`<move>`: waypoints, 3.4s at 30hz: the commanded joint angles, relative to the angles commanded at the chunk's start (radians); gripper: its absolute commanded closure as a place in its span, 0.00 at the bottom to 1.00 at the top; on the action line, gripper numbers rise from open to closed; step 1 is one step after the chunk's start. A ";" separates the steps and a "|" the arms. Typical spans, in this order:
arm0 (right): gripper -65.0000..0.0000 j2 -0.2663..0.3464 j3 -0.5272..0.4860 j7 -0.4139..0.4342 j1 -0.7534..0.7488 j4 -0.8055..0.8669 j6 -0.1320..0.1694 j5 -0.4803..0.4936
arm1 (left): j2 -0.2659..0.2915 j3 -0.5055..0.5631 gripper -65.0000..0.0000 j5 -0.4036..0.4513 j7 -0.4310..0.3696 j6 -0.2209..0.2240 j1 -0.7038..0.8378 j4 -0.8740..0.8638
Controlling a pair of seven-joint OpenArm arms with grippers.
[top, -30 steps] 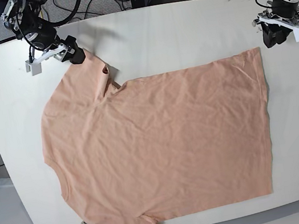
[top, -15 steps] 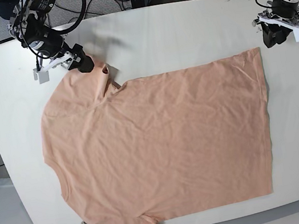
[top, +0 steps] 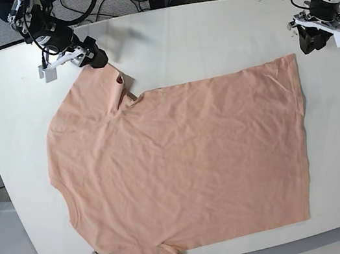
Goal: Fold the T-shirt properly
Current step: 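Close the right gripper on the shirt shoulder fabric, then lower the left gripper and pinch the shirt's shoulder corner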
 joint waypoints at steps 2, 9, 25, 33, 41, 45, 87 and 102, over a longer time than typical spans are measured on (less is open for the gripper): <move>0.46 0.000 0.000 0.006 0.002 0.000 -0.034 0.000 | 0.000 0.000 0.67 0.000 0.000 0.000 0.000 0.000; 0.46 0.000 0.000 0.035 0.020 -0.006 -0.092 0.000 | 0.000 0.000 0.67 0.000 0.000 0.000 0.000 0.000; 0.46 0.000 -0.002 0.034 0.132 -0.112 -0.083 -0.037 | -0.028 -0.002 0.67 -0.003 0.000 0.000 0.002 0.000; 0.49 0.000 -0.002 0.034 0.126 -0.109 -0.081 -0.037 | -0.028 -0.002 0.67 -0.005 0.000 0.000 0.000 0.000; 1.00 0.000 -0.002 0.034 0.129 -0.081 -0.081 -0.037 | -0.028 -0.012 0.67 -0.009 0.000 0.000 -0.020 0.000; 1.00 0.000 -0.002 0.034 0.129 -0.081 -0.081 -0.037 | -0.028 -0.046 0.67 -0.094 0.015 0.000 -0.061 -0.002; 1.00 0.000 -0.005 0.034 0.126 -0.084 -0.081 -0.037 | 0.015 0.104 0.38 -0.305 0.183 -0.117 -0.259 -0.414; 1.00 0.000 -0.005 0.034 0.126 -0.084 -0.080 -0.037 | 0.015 0.104 0.42 -0.302 0.181 -0.115 -0.316 -0.446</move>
